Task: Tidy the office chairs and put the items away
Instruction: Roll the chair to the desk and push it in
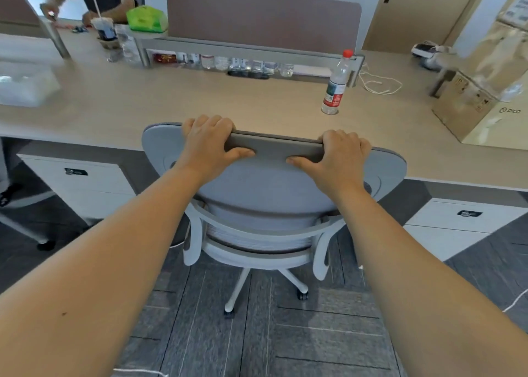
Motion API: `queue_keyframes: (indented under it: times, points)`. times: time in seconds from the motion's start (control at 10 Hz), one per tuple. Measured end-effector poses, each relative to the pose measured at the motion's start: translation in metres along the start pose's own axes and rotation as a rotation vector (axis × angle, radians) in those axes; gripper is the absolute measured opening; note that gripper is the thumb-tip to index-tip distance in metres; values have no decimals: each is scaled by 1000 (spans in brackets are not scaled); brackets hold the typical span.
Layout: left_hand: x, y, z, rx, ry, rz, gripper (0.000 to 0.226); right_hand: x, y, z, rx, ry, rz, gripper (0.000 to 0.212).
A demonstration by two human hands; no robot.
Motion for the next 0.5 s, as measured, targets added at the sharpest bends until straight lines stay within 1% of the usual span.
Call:
queue_keyframes:
  times: [0.2, 0.3, 0.4, 0.5]
  points:
    - [10, 3, -17, 22, 77, 35, 49, 0, 9, -23, 4, 22, -32, 51]
    - [8, 5, -12, 24, 77, 26, 52, -2, 10, -19, 9, 14, -24, 50]
    - [7, 8, -8, 19, 30, -11, 66, -1, 10, -16, 23, -11, -26, 51]
    - [0, 17, 5, -73, -32, -68, 62, -3, 6, -9, 12, -61, 14, 58]
Point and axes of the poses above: each hand's wrist, its own z-axis away from the middle knuckle, its own x-axis out of the palm, y = z × x, the point moved 2 cm from there along -z, towards the middle knuckle, and after that the axes turned 6 degrees about -z, right-handed, at the moved point
